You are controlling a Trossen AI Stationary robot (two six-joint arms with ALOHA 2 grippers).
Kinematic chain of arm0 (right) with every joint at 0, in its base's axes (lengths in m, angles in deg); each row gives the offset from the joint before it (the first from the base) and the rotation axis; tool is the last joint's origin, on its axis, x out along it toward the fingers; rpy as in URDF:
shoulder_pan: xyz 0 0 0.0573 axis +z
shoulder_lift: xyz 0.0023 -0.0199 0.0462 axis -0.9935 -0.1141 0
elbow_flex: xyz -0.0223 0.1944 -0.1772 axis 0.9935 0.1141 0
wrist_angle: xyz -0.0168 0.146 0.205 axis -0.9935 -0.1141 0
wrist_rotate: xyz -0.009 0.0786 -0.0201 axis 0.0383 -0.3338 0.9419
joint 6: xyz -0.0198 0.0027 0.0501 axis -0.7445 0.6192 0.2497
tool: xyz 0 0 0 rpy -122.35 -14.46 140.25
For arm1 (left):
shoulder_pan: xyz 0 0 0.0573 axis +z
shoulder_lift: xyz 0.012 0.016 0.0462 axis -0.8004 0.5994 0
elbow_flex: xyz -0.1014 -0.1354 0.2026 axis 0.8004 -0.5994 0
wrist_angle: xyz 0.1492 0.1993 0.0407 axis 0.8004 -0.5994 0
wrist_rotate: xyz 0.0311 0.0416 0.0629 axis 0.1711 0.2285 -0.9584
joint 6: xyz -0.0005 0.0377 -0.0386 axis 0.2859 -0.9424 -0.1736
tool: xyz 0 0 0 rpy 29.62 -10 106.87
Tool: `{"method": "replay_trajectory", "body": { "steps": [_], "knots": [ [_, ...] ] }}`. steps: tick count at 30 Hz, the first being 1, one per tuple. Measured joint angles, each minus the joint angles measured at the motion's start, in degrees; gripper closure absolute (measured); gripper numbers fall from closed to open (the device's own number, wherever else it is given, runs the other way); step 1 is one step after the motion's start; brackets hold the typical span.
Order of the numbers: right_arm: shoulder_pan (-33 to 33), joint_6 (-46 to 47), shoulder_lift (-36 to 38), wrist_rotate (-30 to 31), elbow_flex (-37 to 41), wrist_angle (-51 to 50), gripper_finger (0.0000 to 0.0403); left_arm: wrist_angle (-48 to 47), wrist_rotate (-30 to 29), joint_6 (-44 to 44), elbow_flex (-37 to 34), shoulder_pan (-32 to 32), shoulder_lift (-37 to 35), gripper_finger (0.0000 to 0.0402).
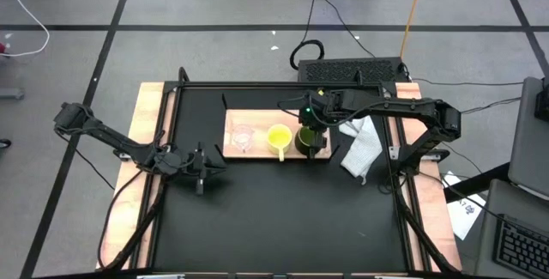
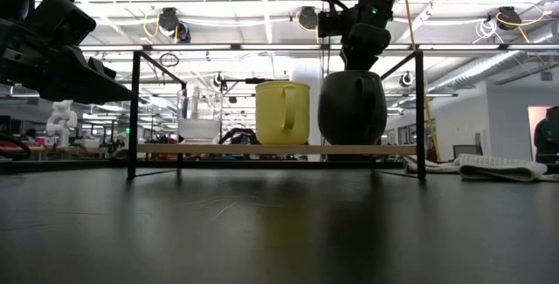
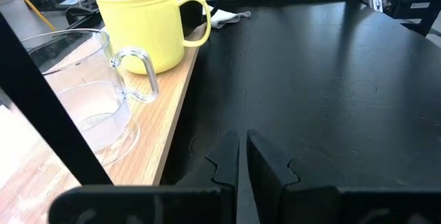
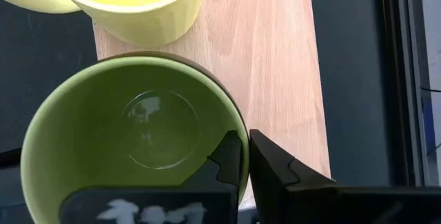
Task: Stack small to large cups/mugs on shelf
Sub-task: Put the black mug on the shelf, then return to Home Position
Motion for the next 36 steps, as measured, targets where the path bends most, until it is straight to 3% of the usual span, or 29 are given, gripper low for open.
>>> {"method": "replay_trajectory", "body": {
  "steps": [36],
  "knots": [
    [-0.13, 1.37, 0.04, -0.22, 0.0, 0.37, 0.0266, 0.04, 0.04, 0.48, 0.0, -0.02, 0.0, 0.0369]
  ]
}}
